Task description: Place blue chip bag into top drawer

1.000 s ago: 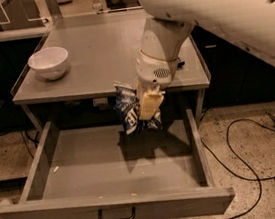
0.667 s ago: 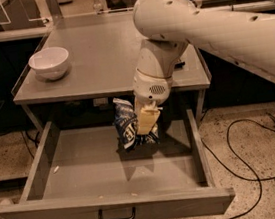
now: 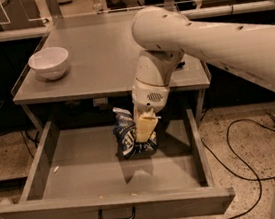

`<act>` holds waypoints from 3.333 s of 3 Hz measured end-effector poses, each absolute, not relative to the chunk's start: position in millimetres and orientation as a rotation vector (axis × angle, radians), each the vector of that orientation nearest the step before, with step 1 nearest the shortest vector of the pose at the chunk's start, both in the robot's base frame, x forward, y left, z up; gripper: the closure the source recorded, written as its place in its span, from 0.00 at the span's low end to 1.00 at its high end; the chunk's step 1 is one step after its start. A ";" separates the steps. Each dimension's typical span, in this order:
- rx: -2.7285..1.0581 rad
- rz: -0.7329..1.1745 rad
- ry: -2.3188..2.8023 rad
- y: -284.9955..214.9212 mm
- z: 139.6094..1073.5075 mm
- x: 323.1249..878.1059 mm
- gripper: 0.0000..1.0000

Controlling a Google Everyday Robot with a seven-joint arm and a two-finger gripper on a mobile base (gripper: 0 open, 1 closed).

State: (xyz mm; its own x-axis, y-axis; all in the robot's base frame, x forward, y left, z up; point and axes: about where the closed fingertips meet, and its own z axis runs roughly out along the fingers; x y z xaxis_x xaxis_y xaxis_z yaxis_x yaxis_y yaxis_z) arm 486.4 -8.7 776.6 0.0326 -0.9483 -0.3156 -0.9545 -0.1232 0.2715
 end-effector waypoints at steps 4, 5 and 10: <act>-1.946 0.644 2.448 -14.0 676.1 458.9 1.00; -1.898 0.632 2.493 -20.0 662.8 463.8 1.00; -1.817 0.690 2.545 -30.7 635.2 474.7 0.52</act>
Offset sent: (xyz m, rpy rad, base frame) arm -0.0344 -0.0029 -0.1005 -0.1228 0.0702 -0.3065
